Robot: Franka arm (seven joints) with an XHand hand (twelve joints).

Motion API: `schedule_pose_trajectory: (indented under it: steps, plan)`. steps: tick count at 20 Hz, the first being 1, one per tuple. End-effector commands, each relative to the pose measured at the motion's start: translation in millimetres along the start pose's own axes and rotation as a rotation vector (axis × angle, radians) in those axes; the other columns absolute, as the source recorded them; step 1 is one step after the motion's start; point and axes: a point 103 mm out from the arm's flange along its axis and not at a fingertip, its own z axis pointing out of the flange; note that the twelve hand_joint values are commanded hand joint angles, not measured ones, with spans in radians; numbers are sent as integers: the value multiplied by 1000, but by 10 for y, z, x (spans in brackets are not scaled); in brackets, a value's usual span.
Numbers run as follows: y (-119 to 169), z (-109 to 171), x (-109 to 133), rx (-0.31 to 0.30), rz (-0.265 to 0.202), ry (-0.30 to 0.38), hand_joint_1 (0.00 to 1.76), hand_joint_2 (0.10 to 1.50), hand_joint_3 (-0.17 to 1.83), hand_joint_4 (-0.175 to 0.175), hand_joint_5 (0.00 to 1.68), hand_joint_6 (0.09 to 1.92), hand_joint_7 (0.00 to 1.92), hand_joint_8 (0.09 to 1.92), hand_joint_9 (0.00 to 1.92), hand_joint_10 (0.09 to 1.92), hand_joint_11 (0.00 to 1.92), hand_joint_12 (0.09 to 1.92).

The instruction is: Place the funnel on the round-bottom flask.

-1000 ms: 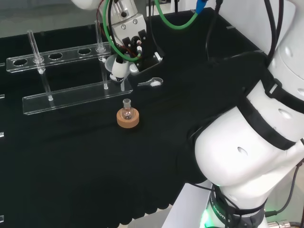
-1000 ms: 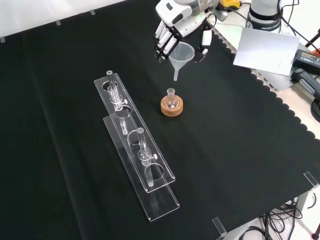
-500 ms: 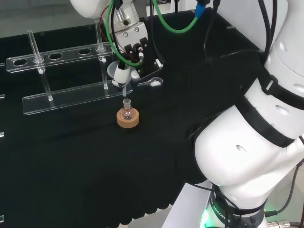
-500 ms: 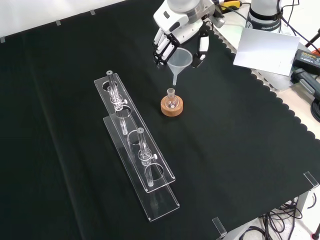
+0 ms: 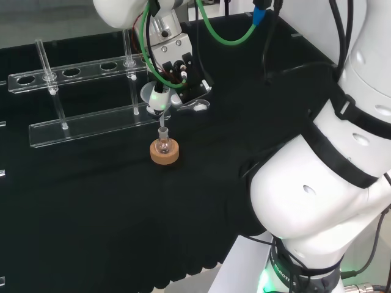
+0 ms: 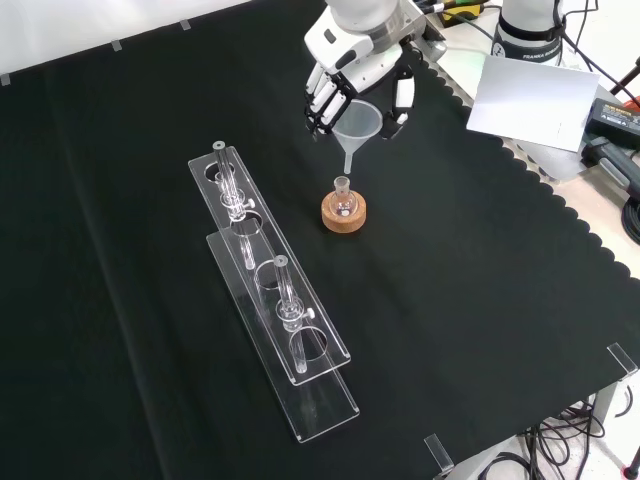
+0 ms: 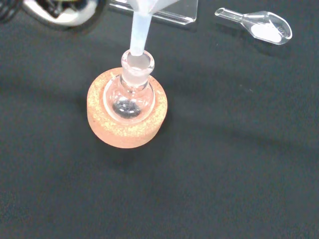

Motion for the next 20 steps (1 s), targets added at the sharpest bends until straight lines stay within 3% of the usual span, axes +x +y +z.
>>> schedule_pose_trajectory:
  steps: [1,20]
  plan:
    - [95,82,5,-9,1,4,859,745,574,11,550,420,392,654,773,489,640,1267]
    - [255,238,30,25,-4,6,859,745,577,11,539,438,386,662,764,497,640,1269]
